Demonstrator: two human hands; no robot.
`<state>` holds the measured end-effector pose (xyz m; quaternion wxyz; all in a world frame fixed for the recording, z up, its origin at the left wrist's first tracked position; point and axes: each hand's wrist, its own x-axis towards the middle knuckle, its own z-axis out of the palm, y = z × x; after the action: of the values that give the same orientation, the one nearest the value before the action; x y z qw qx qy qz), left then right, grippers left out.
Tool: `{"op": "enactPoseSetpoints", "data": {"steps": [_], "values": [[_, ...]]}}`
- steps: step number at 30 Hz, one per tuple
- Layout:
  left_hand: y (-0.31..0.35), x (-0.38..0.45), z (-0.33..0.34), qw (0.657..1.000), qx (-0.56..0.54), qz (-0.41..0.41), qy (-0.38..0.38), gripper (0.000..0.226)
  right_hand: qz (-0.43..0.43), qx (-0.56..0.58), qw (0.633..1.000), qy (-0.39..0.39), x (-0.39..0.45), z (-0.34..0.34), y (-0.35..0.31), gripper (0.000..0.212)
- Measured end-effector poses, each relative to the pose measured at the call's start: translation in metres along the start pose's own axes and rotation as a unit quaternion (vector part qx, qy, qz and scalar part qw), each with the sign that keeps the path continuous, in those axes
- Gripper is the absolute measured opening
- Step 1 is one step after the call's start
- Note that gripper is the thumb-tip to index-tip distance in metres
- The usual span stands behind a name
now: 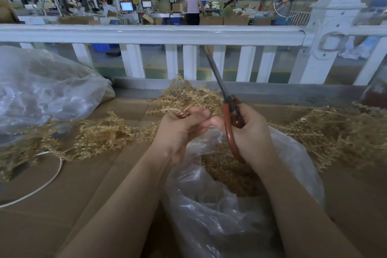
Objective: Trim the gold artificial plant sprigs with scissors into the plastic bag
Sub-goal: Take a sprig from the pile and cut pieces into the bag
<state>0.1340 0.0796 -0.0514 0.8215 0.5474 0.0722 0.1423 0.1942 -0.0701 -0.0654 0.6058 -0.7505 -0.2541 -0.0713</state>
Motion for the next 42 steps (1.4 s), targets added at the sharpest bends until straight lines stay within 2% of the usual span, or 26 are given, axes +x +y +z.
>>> {"op": "enactPoseSetpoints", "data": {"steps": [3, 10, 13, 19, 24, 32, 42], "values": [[0.0043, 0.0007, -0.0013, 0.999, -0.024, 0.032, 0.02, 0.008, 0.012, -0.047, 0.999, -0.016, -0.0035, -0.0005, -0.0032, 0.059], [0.009, 0.0027, -0.0064, 0.993, -0.018, 0.104, 0.058, 0.011, 0.012, -0.2, 0.978, -0.052, -0.0033, -0.0042, -0.0006, 0.081], [0.0091, 0.003, -0.006, 0.991, -0.009, 0.125, 0.054, 0.018, 0.015, -0.243, 0.968, -0.061, -0.0044, -0.0051, -0.0007, 0.081], [0.0062, 0.003, -0.0071, 0.989, 0.013, 0.139, 0.052, 0.001, 0.007, -0.282, 0.956, -0.076, -0.0041, -0.005, -0.0007, 0.073], [0.0058, 0.0036, -0.0064, 0.987, 0.024, 0.146, 0.064, 0.002, 0.002, -0.293, 0.953, -0.073, -0.0043, -0.0056, -0.0017, 0.068], [0.0077, 0.0034, -0.0073, 0.986, 0.031, 0.158, 0.054, 0.011, 0.0, -0.289, 0.955, -0.071, -0.0026, -0.0045, -0.0003, 0.081], [0.009, 0.0032, -0.0102, 0.985, 0.017, 0.167, 0.039, 0.013, -0.034, -0.287, 0.956, -0.046, -0.0044, -0.0046, 0.0051, 0.069]]}}
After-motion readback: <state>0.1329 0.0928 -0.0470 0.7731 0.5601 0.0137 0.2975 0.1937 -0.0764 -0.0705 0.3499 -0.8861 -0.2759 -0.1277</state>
